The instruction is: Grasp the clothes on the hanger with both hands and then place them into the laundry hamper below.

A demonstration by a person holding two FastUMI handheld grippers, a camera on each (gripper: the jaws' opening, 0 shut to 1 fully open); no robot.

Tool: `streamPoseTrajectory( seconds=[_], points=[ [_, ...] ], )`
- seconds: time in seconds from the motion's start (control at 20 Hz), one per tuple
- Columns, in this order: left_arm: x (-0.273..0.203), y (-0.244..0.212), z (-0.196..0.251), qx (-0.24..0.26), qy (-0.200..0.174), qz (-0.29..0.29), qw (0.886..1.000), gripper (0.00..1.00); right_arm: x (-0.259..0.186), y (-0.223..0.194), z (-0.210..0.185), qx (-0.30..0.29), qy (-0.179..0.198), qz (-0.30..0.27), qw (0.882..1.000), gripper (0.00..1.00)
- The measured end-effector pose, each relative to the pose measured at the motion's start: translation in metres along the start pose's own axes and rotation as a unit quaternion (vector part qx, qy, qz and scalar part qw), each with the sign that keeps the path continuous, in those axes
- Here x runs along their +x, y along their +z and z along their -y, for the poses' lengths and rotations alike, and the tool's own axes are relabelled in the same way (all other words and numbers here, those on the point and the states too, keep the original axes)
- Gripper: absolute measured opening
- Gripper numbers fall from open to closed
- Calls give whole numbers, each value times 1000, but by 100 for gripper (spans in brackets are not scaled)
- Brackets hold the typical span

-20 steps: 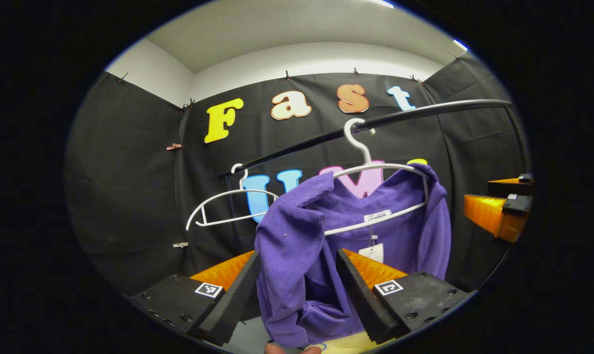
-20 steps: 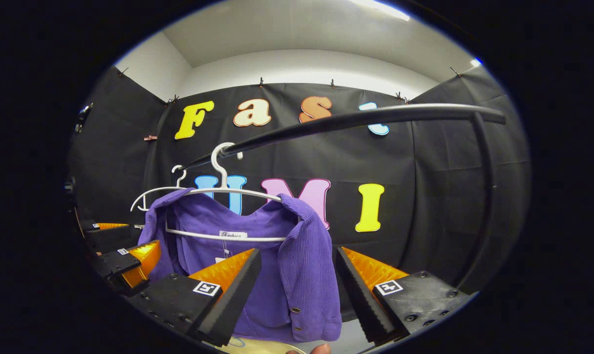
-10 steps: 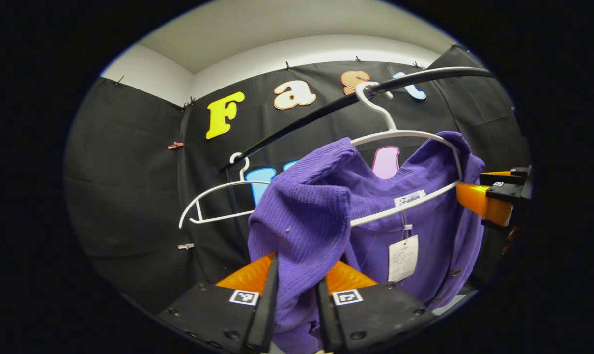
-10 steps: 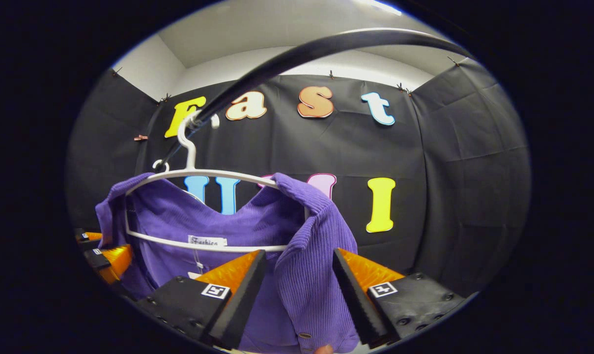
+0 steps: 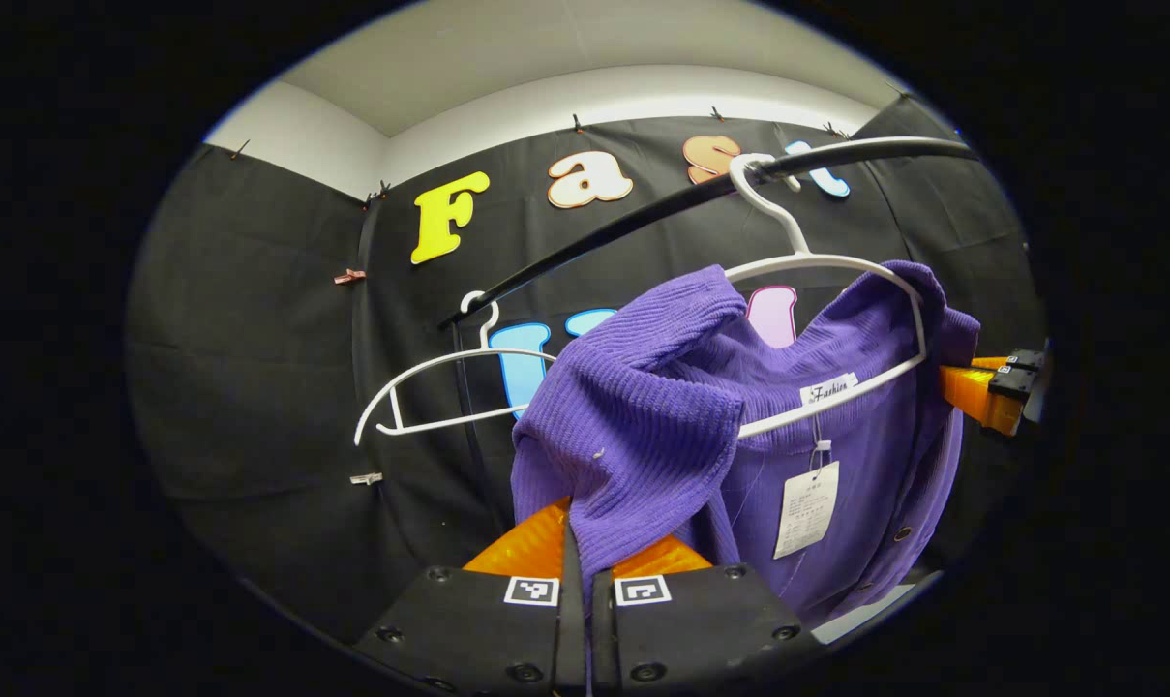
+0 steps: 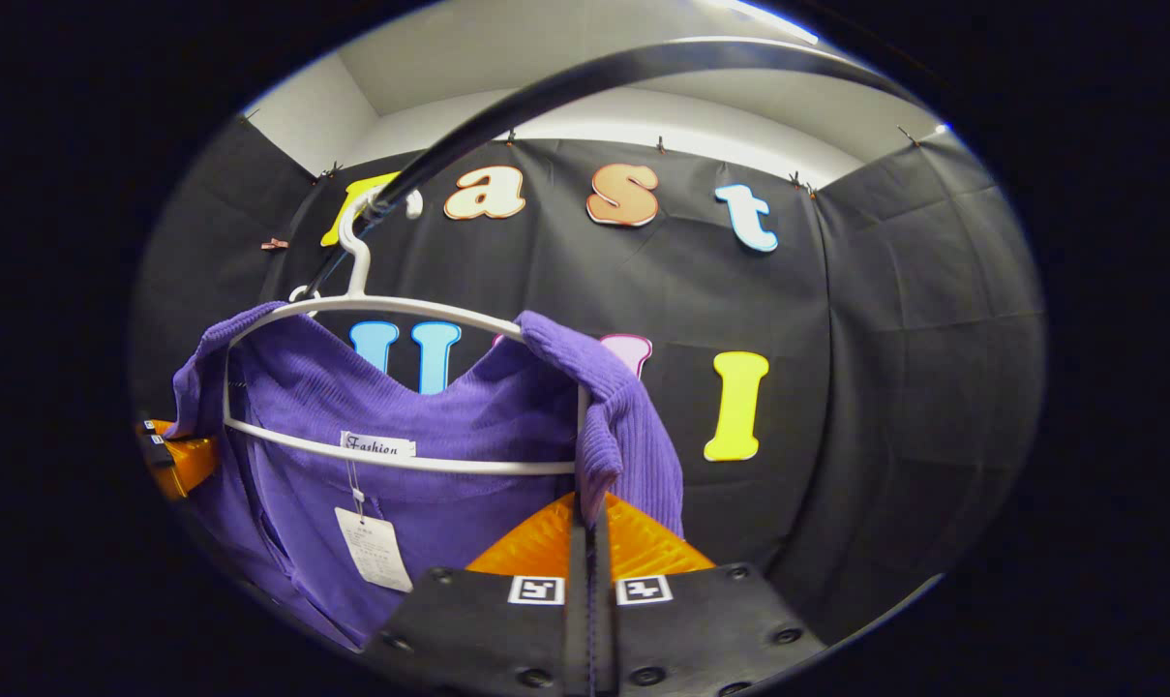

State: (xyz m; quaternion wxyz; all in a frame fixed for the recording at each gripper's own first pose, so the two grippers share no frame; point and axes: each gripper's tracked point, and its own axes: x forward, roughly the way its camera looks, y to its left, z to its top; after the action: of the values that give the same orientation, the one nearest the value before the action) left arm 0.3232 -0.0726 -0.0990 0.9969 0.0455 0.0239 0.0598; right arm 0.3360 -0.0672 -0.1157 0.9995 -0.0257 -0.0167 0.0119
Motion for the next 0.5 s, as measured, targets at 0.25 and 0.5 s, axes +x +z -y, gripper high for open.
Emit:
streamPoseTrajectory(
  seconds=[0.25, 0.5],
  points=[
    [-1, 13, -11, 1, 15, -5, 1000, 5, 1, 37, 37, -73, -64, 47, 994, 5],
    [2, 36, -13, -7, 3, 0, 1000, 5, 12, 39, 75, -86, -125, 52, 987, 4]
  ],
)
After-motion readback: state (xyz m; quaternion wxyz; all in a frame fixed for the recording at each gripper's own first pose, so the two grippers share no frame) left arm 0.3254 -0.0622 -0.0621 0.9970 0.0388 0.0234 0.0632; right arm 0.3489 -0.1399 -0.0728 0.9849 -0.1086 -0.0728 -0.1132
